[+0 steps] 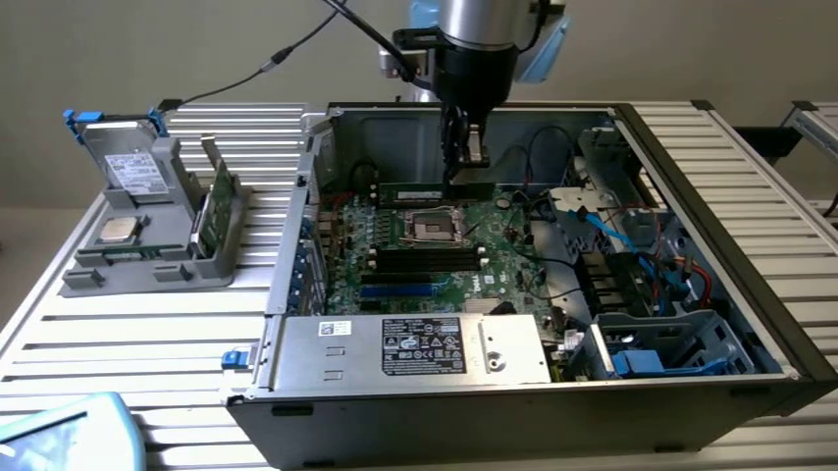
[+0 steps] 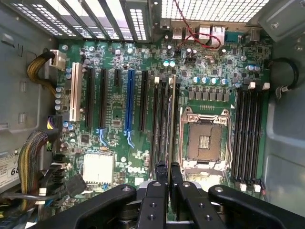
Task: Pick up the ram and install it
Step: 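Insert the ram into the slot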
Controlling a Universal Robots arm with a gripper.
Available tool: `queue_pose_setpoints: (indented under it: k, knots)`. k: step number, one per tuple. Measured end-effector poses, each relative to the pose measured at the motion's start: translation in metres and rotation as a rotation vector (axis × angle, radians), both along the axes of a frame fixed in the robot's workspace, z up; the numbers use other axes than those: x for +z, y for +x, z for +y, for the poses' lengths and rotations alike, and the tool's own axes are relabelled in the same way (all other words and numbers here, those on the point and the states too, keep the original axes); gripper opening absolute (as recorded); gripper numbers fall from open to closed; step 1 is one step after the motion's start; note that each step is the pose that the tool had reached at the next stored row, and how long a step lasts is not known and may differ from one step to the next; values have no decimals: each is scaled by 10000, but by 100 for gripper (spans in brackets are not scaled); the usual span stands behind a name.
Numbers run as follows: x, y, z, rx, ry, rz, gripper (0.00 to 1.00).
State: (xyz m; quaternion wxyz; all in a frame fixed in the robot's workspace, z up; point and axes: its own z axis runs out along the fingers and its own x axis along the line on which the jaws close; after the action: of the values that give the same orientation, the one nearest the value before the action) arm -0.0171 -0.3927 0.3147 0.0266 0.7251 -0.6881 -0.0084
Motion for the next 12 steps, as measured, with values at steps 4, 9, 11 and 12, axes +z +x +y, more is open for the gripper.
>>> queue_pose_setpoints:
  k: [4, 9, 11, 12]
  knots:
    - [-73, -13, 0, -193, -1, 0, 14]
    - [-164, -16, 0, -620, -1, 0, 14]
    - [-200, -16, 0, -692, 0, 0, 14]
    - [-218, -15, 0, -691, 1, 0, 14]
